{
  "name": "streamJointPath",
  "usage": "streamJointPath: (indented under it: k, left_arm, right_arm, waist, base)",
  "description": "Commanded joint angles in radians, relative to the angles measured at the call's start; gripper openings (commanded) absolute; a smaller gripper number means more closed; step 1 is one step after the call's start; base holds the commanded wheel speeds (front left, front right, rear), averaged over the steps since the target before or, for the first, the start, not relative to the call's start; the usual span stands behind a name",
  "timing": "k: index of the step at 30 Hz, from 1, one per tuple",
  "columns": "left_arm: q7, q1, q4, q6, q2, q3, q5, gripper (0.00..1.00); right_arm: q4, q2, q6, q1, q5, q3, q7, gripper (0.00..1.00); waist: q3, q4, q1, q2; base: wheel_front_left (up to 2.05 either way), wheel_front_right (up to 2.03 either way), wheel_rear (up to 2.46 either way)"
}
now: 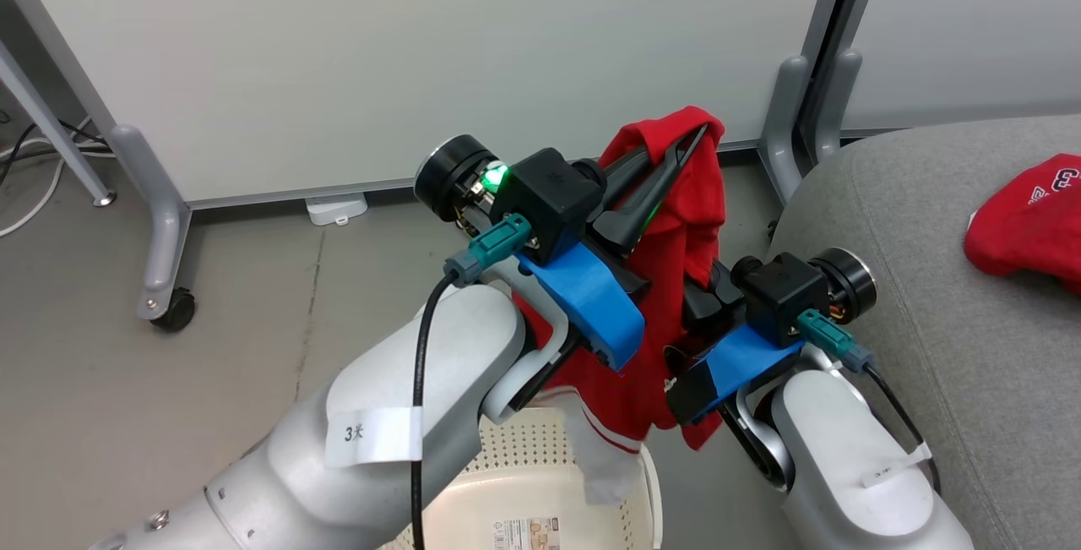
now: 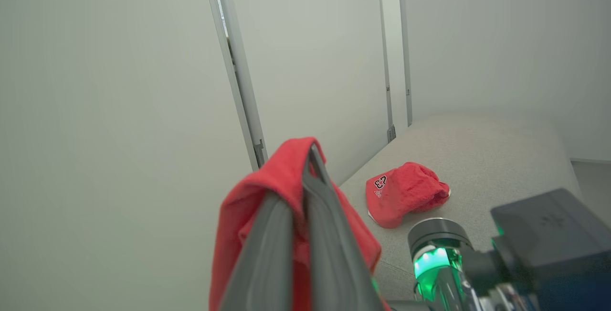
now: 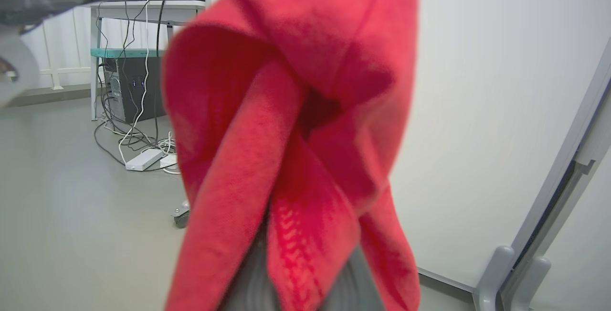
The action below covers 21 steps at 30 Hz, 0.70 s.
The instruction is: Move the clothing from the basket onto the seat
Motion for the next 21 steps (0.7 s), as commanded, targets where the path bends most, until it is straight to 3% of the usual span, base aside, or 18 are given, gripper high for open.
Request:
streamJointPath:
  k: [1,12,13,14,21]
  left_arm:
    - [-0.007,-0.018,0.002,0.000,0.000,0.002,-0.002,0.00]
    - [-0.017,-0.020,0.011,0.003,0.002,0.002,-0.006,0.00]
    - [-0.016,-0.019,0.013,0.005,0.003,0.002,-0.006,0.71]
    - [-0.015,-0.019,0.015,0.005,0.004,0.000,-0.005,1.00]
    - [-0.019,-0.006,0.021,0.011,0.014,-0.009,-0.002,1.00]
  right_arm:
    - [0.002,0.003,0.000,-0.015,0.005,0.001,-0.001,0.00]
    - [-0.008,0.003,0.000,-0.009,0.005,-0.015,-0.001,0.00]
    - [-0.009,0.003,0.000,-0.007,0.007,-0.018,-0.001,0.00]
    - [-0.010,0.003,0.000,-0.006,0.007,-0.021,-0.001,0.00]
    - [-0.019,0.002,0.000,-0.004,-0.002,-0.075,-0.001,0.00]
  waist:
    - [0.001,-0.002,-0.0001,0.0000]
    - [0.012,-0.006,-0.0001,0.0000]
    - [0.013,-0.006,-0.0001,0.0000]
    - [0.014,-0.006,-0.0001,0.0000]
    - [0.025,-0.009,-0.0001,0.0000]
  base:
    - [0.00,0.00,0.00]
    - [0.00,0.00,0.00]
    - [0.00,0.00,0.00]
    - [0.00,0.00,0.00]
    - [0.00,0.00,0.00]
